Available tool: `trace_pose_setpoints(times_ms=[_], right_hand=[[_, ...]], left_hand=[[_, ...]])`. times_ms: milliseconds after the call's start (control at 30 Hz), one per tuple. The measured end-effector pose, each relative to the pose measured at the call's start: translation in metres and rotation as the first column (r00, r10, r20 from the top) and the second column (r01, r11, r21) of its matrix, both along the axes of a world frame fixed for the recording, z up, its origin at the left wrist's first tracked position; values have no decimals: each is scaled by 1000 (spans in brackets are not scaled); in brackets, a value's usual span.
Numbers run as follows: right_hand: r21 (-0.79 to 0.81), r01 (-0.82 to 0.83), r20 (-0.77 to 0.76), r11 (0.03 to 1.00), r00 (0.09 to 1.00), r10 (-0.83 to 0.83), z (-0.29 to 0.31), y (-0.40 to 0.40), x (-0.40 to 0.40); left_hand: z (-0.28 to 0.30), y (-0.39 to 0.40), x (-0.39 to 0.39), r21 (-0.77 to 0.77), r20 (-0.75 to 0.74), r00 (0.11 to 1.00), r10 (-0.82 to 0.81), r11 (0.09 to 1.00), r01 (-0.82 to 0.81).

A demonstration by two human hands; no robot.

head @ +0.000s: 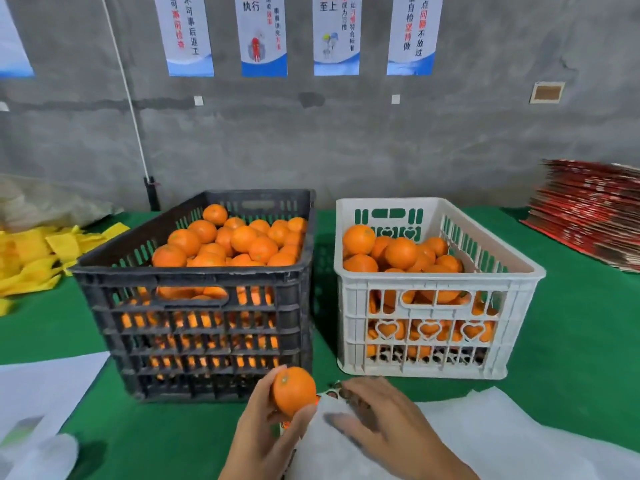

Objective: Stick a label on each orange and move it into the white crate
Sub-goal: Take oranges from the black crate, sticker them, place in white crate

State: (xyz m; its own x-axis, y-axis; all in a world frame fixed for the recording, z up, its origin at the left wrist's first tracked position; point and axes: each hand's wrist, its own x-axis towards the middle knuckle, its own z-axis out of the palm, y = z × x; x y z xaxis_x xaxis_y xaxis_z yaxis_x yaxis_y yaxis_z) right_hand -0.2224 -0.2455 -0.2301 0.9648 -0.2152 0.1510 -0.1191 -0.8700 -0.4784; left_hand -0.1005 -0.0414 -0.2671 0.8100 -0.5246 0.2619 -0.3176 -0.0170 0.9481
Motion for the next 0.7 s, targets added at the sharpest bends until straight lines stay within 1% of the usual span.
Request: trace_pose_setpoints(times_ms=[67, 100, 167, 233, 333, 467, 533, 600, 633, 700], right_hand=[[-22, -49, -160, 999, 986, 45, -1, -3, -2], [-19, -65, -200, 998, 978, 60, -1, -4, -3], [-45, -90, -237, 995, 968, 77, -4, -4, -2], [-96, -115, -268, 989, 960, 86, -9, -4, 1], [-178, -151, -242, 972, 964, 105, -20, -2, 3], [-193, -132, -138, 972, 985, 106, -19, 2, 4], [-187, -93, -98, 978, 992, 75, -10, -3, 1], [-143, -7, -84, 990, 996, -6, 7, -14, -5], [-133, 59, -80, 989, 994, -70, 16, -23, -10], [-191, 209, -75, 959, 971, -227, 31, -44, -24]], left_hand=[[-3, 0, -1, -23, -85, 995, 43, 999, -45], [-4, -2, -1, -25, -114, 992, 61, 998, -64], [-4, -3, -2, -27, -149, 987, 56, 998, -60], [-5, -4, -3, -12, -163, 986, 21, 1000, -23], [-12, -2, -7, 11, -158, 987, 7, 1000, -6], [-12, -3, -10, 36, -109, 994, 8, 999, -4], [-11, -4, -11, 41, -99, 995, 0, 999, 4], [-10, -4, -12, 49, -78, 997, 9, 999, -6], [-9, -3, -12, 57, -59, 998, 13, 998, -9], [-10, -2, -12, 94, -28, 1000, 2, 996, 1]])
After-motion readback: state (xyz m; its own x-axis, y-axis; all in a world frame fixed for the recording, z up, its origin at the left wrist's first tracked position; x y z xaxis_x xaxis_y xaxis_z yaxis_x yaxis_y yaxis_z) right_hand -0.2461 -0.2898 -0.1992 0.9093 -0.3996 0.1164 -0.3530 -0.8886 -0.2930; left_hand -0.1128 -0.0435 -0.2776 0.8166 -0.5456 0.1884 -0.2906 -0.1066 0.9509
